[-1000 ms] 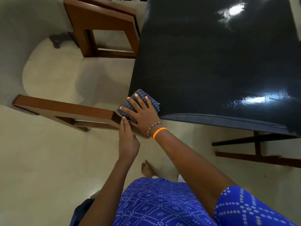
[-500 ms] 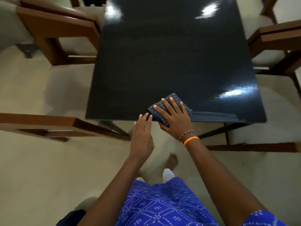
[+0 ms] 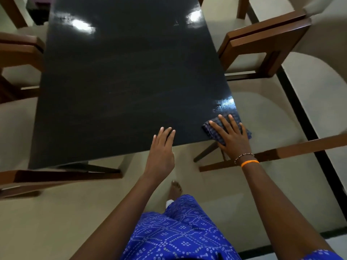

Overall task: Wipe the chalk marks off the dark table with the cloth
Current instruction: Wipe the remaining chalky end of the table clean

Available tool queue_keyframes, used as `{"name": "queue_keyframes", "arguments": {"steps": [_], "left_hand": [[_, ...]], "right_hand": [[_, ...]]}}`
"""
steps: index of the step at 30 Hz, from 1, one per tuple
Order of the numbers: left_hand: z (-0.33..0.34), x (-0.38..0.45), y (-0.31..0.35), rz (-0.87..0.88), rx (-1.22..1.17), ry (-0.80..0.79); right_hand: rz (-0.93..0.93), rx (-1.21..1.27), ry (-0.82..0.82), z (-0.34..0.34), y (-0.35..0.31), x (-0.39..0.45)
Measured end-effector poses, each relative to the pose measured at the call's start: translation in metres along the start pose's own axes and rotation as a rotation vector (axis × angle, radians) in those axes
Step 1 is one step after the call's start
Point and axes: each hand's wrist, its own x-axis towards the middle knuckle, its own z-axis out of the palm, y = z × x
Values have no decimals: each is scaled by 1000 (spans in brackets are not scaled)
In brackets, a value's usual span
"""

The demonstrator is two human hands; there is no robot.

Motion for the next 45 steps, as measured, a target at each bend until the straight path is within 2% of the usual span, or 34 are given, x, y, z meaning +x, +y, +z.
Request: {"name": "queue_keyframes", "arguments": {"steps": [4,5,8,10,13,15,16,19,20,22,26,31,35,45], "left_hand": [[4,10,8,4,6,-33],[4,11,8,-3,6,-38],[2,15,8,-16,6,-42],[0,20,8,-31,4,-43],[-3,28,9,-60,0,-37],[-5,33,9,-79,-8,-26],[-6,35,9,-86,-11,-22],[-9,39,5,-101,-13,-31],[-10,40,4,-107,-13,-35],[-11,41,-3,-124,-16,-46],[-18,41,-22,-170,-19,-73],[-35,37,-53,-235,-63,-28],[-54,25,-89,-296,-70,20],[-117,-30,-215,-521,-100,182]], "right_hand": [[120,49,-27,-11,23,1],[198,151,1,-16,27,1],[573,694,178,-42,38,5],[629,783,261,-59,35,11],[490,689,316,-74,14,38],[407,631,277,-74,1,64],[381,567,178,-70,-4,77],[314,341,-273,-49,-15,102],[299,318,-332,-39,-16,105],[288,298,-302,-22,-17,103],[295,256,-128,-7,-26,102],[286,271,-99,-9,-75,142],[183,288,-84,-5,-146,173],[-189,252,-115,4,-383,215]]}}
